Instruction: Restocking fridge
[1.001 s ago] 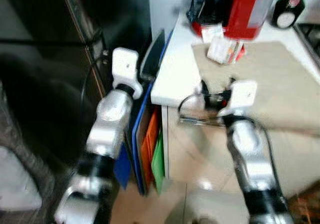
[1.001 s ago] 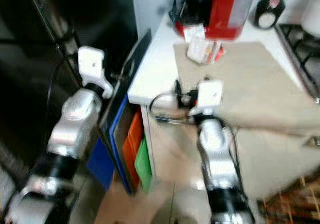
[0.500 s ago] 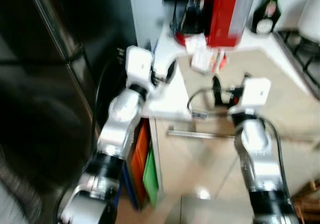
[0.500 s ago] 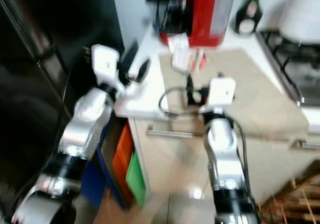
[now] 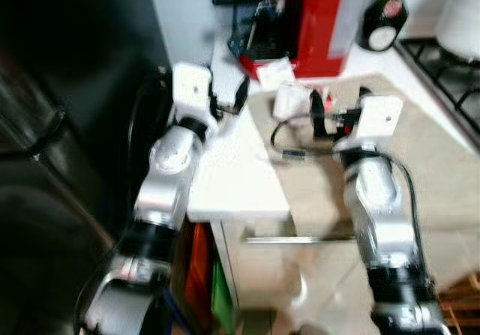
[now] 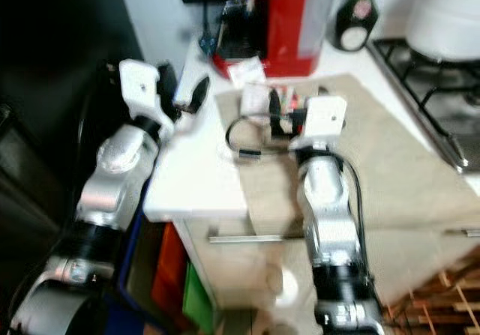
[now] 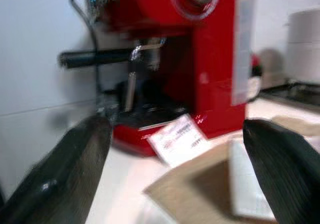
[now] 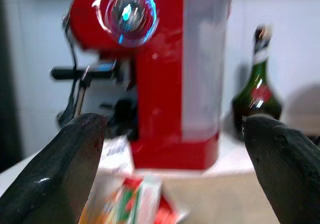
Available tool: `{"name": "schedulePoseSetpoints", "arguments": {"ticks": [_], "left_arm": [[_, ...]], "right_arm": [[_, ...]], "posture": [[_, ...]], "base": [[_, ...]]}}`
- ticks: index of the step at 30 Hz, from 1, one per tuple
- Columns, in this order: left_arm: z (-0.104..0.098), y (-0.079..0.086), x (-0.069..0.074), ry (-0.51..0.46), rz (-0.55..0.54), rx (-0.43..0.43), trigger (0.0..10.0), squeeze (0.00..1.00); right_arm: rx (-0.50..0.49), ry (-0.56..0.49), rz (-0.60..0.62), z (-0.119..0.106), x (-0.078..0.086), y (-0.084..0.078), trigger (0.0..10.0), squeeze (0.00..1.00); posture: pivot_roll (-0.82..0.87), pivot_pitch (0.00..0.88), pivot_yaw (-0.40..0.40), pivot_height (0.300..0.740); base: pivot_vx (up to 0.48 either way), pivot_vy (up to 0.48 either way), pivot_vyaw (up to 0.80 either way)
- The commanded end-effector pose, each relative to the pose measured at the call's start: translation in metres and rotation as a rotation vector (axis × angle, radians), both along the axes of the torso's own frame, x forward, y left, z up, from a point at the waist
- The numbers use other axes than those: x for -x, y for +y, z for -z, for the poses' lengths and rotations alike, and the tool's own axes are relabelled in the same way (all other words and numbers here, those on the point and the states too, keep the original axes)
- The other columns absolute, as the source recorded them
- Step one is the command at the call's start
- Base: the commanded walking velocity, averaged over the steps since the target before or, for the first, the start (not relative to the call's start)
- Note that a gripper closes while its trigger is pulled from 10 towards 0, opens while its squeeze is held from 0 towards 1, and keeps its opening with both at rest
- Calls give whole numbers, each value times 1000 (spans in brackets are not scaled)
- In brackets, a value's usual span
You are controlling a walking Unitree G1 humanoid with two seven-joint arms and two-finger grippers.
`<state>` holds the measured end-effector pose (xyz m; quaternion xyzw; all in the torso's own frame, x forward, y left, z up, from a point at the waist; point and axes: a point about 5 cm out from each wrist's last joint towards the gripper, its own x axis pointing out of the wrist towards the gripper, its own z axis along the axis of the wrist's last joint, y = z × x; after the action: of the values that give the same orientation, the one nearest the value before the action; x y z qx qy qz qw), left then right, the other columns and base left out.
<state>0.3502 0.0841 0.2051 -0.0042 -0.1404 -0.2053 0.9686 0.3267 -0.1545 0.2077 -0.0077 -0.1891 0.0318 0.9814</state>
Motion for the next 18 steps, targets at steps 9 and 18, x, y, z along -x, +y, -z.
{"name": "schedulePoseSetpoints", "arguments": {"ticks": [9,18], "left_arm": [[5,14,3,9,-34,-9,10000,0],[5,15,9,6,-21,-9,10000,0]], "right_arm": [[49,-15,18,-15,-23,-9,10000,0],[87,34,58,-14,-51,-24,10000,0]], "posture": [[-60,0,56,740],[-12,0,39,740]], "base": [[0,0,0],[0,0,0]]}}
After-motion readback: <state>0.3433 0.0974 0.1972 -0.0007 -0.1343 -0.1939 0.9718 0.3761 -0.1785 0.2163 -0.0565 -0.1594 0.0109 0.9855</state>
